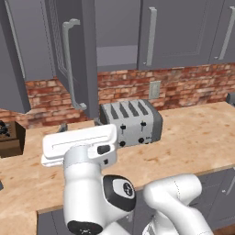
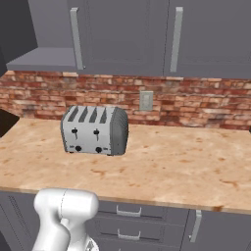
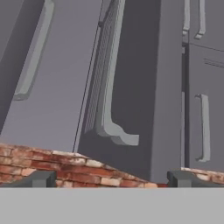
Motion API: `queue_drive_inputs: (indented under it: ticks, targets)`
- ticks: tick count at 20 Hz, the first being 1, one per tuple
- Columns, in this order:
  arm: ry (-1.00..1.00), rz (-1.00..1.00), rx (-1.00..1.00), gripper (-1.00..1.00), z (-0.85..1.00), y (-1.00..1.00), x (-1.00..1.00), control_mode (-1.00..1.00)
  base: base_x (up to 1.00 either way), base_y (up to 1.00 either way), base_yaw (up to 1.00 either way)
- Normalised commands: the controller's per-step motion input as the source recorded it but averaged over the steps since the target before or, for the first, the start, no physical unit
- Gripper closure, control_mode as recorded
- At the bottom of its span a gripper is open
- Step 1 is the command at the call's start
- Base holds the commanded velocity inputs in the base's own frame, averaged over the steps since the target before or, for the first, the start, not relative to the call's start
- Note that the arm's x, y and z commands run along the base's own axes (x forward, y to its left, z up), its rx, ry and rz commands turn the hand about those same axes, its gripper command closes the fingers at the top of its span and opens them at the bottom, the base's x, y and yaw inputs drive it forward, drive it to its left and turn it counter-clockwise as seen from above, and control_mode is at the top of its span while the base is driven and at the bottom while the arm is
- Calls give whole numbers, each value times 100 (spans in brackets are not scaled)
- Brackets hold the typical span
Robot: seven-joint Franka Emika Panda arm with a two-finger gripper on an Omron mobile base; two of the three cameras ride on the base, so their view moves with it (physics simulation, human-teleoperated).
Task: Close all open cabinet doors.
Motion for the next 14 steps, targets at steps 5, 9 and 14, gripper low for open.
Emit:
queue_drive_inputs:
  ticks: [5, 9, 14]
  targets:
    - [0, -5, 0, -100, 0, 2, 0, -100, 0, 0, 0]
    - [-1, -4, 0, -100, 3, 4, -3, -100, 0, 0, 0]
    - [-4, -1, 0, -100, 10, 0, -8, -100, 0, 0, 0]
